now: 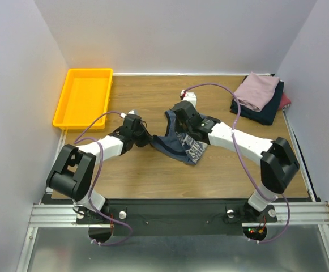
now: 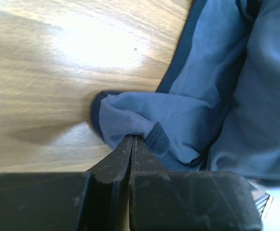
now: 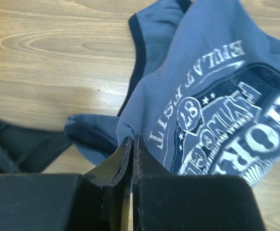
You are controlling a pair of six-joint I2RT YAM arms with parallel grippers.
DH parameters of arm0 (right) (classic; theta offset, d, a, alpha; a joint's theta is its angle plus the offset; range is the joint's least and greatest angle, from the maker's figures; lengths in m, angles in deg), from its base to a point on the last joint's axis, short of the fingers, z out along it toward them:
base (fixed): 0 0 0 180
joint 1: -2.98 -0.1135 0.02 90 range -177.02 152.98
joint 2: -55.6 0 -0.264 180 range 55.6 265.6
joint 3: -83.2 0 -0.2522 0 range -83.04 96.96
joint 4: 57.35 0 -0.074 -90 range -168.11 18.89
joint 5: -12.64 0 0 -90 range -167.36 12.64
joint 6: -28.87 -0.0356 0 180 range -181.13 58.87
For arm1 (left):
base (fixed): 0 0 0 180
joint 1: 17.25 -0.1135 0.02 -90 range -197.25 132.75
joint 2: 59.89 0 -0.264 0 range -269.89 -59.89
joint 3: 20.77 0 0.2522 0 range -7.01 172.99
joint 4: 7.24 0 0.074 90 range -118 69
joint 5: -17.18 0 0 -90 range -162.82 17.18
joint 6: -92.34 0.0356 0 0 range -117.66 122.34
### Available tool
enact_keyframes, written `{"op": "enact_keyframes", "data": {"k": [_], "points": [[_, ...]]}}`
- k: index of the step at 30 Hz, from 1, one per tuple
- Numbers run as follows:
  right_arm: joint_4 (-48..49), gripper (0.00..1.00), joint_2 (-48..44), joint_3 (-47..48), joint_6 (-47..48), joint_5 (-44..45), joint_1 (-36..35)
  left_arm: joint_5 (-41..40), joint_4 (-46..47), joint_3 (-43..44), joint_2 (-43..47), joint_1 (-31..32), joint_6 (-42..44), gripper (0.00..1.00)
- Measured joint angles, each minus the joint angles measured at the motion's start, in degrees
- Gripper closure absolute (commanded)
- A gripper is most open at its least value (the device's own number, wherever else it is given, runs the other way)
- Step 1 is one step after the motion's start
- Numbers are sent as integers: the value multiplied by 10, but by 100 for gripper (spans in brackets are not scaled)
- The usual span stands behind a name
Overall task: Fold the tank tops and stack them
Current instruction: Fold the tank top
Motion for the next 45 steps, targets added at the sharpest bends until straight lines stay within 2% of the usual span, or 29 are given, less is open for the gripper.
{"op": "enact_keyframes", "data": {"k": [7, 14, 22, 34, 45], "points": [[-2, 96, -64, -32, 0, 3, 0, 9, 14, 41, -57, 1, 2, 93], [-2, 95, -91, -59, 0, 3, 0, 8, 27, 94, -120, 1, -2, 95], [-9, 96, -163, -91, 2, -2, 0, -3, 23, 123, -158, 1, -17, 96], [-1, 97, -147, -82, 21, -38, 0, -14, 23, 134, -176, 1, -31, 96], [92, 96, -150, -86, 30, -86, 1, -13, 33, 134, -184, 1, -33, 96]]}}
